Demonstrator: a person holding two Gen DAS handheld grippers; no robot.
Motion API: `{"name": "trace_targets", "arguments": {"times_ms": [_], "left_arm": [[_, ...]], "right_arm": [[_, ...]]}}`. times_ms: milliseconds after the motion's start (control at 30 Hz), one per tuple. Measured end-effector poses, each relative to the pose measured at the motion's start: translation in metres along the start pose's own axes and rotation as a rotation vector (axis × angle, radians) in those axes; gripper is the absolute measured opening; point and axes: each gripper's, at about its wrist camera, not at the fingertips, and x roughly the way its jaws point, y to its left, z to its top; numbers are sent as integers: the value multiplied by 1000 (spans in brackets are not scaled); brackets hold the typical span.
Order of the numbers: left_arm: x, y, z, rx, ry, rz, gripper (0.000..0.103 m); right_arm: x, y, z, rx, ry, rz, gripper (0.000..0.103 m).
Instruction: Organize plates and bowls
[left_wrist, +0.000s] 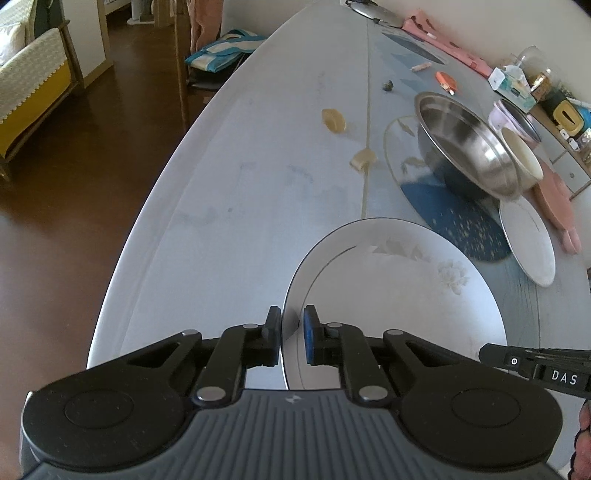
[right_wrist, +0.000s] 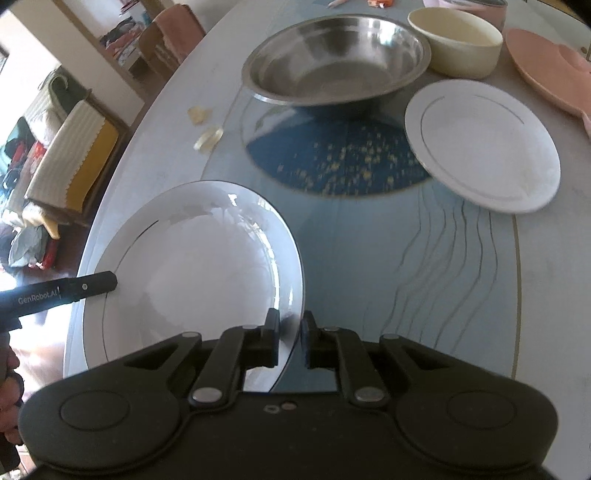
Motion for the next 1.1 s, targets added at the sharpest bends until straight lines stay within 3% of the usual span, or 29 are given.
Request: {"name": "trace_targets", "arguments": {"times_ms": [233,667,1100], "left_arm": [[-9,1,-29,12,4,26,11],[-5,2,-39,34,25,42,12],[-25,-3,-33,65,-38,63,12]], "right_arm": [[-5,4,-21,-23,47,11,12],[0,8,-27,-71,73,-11,13],[-21,4,-25,-75,1,-61,24]]}}
